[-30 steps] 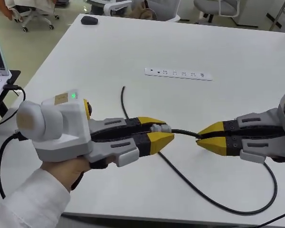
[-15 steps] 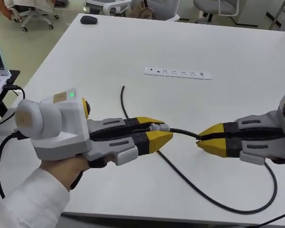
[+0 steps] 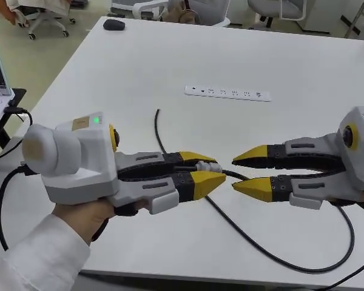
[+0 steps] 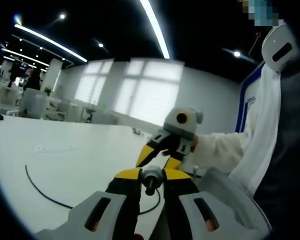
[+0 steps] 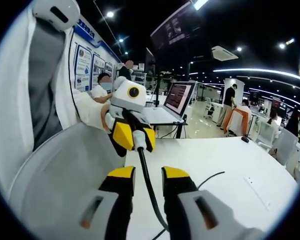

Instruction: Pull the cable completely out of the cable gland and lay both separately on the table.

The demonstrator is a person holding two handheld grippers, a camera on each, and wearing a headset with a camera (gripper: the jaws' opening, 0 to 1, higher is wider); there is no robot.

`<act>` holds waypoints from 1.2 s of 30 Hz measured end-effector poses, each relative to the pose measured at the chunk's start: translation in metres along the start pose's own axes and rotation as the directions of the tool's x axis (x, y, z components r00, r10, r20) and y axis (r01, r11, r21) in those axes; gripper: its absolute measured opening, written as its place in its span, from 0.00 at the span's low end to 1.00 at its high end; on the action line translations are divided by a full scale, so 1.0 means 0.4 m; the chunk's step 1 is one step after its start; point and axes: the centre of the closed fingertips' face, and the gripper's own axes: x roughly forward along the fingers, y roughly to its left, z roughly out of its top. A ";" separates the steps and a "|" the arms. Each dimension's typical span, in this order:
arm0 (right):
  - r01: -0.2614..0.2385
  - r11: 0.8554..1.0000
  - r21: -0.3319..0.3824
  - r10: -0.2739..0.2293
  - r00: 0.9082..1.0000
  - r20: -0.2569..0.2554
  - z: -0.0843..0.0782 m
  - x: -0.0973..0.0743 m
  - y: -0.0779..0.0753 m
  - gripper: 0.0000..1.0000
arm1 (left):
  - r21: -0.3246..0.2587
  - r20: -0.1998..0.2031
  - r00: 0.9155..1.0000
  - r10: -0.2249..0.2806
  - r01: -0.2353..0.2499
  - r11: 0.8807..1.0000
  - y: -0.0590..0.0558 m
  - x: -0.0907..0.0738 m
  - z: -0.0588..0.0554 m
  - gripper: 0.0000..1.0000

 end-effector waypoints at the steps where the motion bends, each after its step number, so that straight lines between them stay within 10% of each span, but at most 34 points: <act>1: -0.002 1.000 -0.003 0.002 1.000 -0.001 0.000 0.003 0.001 0.21 | -0.001 0.002 1.000 0.003 -0.003 1.000 0.001 -0.001 0.001 0.17; 24: -0.020 0.999 -0.030 0.019 1.000 -0.009 0.004 0.022 0.000 0.03 | -0.018 0.021 0.999 0.026 -0.025 1.000 0.013 -0.009 0.008 0.18; 36: -0.011 0.999 -0.033 0.008 0.995 -0.095 -0.057 0.012 -0.022 0.02 | -0.044 0.049 0.997 0.058 -0.056 0.997 0.035 -0.020 0.018 0.18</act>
